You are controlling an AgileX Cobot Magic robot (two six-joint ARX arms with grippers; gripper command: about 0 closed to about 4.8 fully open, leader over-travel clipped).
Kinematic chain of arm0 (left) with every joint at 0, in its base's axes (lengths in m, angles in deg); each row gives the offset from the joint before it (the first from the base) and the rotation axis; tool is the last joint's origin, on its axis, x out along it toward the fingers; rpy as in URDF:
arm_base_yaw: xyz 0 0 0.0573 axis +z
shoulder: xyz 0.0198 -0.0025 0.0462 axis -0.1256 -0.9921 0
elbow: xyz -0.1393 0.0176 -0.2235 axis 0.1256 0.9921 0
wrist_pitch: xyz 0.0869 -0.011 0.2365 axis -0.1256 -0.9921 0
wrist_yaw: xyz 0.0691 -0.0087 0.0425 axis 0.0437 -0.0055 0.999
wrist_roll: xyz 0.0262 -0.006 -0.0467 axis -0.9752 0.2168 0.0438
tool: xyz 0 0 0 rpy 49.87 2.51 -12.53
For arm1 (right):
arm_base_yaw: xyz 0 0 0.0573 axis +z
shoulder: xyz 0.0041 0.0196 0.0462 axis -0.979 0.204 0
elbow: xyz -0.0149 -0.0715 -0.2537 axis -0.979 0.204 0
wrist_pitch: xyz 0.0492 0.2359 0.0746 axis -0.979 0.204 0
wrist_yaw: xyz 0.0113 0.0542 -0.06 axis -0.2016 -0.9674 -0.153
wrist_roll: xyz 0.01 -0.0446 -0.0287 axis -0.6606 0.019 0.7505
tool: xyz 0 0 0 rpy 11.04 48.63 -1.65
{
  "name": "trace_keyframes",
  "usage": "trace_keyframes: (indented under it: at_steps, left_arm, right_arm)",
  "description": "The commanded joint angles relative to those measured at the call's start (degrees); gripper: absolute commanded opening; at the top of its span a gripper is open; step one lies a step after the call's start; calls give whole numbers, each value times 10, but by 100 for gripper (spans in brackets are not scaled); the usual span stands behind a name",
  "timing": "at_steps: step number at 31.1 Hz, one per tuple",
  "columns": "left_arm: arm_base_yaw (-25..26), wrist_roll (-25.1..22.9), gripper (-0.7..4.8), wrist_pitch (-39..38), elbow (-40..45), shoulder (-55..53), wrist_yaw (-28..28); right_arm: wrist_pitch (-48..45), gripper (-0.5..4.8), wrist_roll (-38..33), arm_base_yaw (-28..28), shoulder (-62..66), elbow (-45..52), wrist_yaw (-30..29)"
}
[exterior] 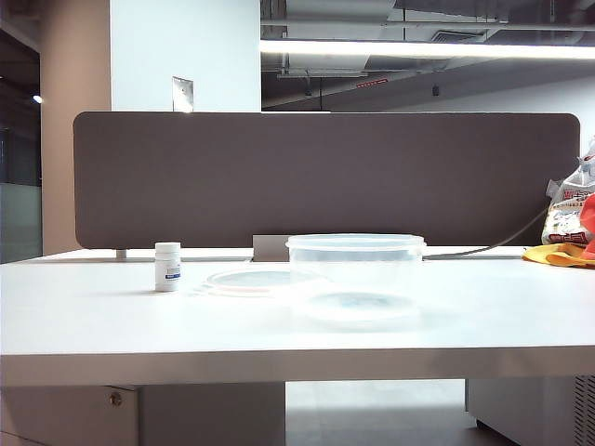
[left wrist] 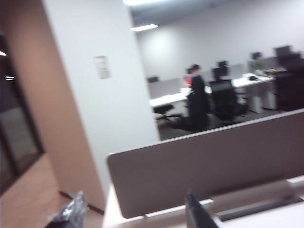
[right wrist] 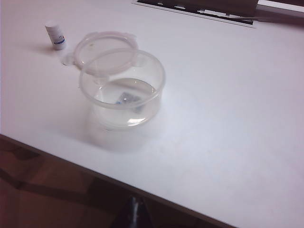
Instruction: Remove the lid of the round box, pick up the small white medicine bottle inside, and place it on the table.
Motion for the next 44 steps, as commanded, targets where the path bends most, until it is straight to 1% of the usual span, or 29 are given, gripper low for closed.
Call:
trace_keyframes:
  at_steps: [1, 4, 9, 12, 14, 17, 21, 24, 29, 32, 38, 44]
  left_arm:
    - [14, -26, 273, 108, 97, 31, 31]
    - [21, -20, 273, 186, 199, 66, 30]
    - [24, 6, 273, 279, 363, 116, 30]
    - [44, 18, 273, 337, 465, 144, 30]
    - [68, 36, 273, 367, 531, 166, 19]
    - [102, 60, 273, 382, 612, 196, -29]
    - [150, 70, 273, 391, 704, 235, -79]
    - [172, 94, 273, 409, 777, 275, -110]
    - [174, 113, 273, 442, 896, 352, -110]
    - [173, 138, 273, 460, 955, 385, -110]
    - [174, 160, 273, 469, 1036, 430, -110]
    - [174, 160, 273, 504, 1103, 464, -109]
  right_arm:
    - [-6, -5, -2, 0, -1, -1, 0]
    - [-6, -5, -2, 0, -1, -1, 1]
    - [-6, -5, -2, 0, -1, -1, 0]
    - [-6, -6, -2, 0, -1, -1, 2]
    - [-6, -5, -2, 0, -1, -1, 2]
    - [-6, -5, -2, 0, -1, -1, 2]
    - [-6, -5, -2, 0, -1, 0, 2]
    - [-6, -5, -2, 0, -1, -1, 3]
    - [-6, -6, -2, 0, -1, -1, 3]
    - [-6, -5, -2, 0, -1, -1, 2]
    - [-6, -5, -2, 0, -1, -1, 2]
    - [-6, -5, -2, 0, -1, -1, 2]
